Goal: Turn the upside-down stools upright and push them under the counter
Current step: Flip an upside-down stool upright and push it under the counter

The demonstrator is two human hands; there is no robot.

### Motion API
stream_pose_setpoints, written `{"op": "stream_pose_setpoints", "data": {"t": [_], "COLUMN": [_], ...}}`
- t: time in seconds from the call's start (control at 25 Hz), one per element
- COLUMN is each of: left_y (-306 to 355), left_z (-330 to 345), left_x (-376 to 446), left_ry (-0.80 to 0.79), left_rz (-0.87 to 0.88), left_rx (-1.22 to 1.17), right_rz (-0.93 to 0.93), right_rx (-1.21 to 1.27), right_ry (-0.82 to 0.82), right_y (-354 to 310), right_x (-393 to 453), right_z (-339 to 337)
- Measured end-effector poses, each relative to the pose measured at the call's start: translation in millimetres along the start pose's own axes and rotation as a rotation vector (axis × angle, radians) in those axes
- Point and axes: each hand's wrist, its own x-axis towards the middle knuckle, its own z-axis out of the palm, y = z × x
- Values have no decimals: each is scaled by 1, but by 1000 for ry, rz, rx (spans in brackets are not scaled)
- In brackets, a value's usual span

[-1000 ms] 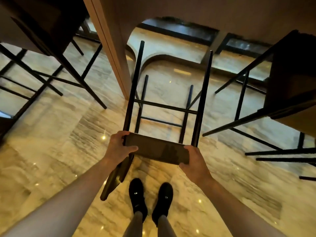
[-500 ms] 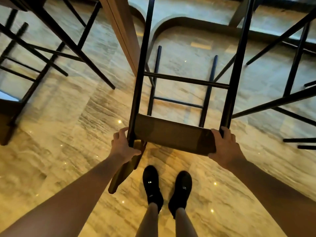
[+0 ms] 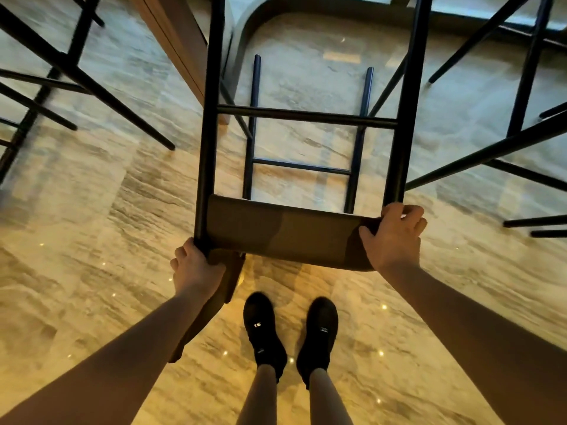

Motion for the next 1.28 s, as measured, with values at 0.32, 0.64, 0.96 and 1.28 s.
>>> {"op": "stream_pose_setpoints", "data": {"t": [0.32,0.64,0.96,1.28], "left_y": [-2,-3,-4,-5], "left_z": [2,4,0,2], "left_x": [33,43,48,54], "left_ry": [-78,-23,37,-38], "left_rz": [-105,-40,119,76], "left_rx": [-140,-50,6,-166], "right_rz": [229,498,499,564], "right_rx": [275,358,556,639], "right_ry": [114,-134,29,-144], "right_y": [1,8,-5,2], "right_x": [11,50,62,84], "right_z": [12,14,11,11]}}
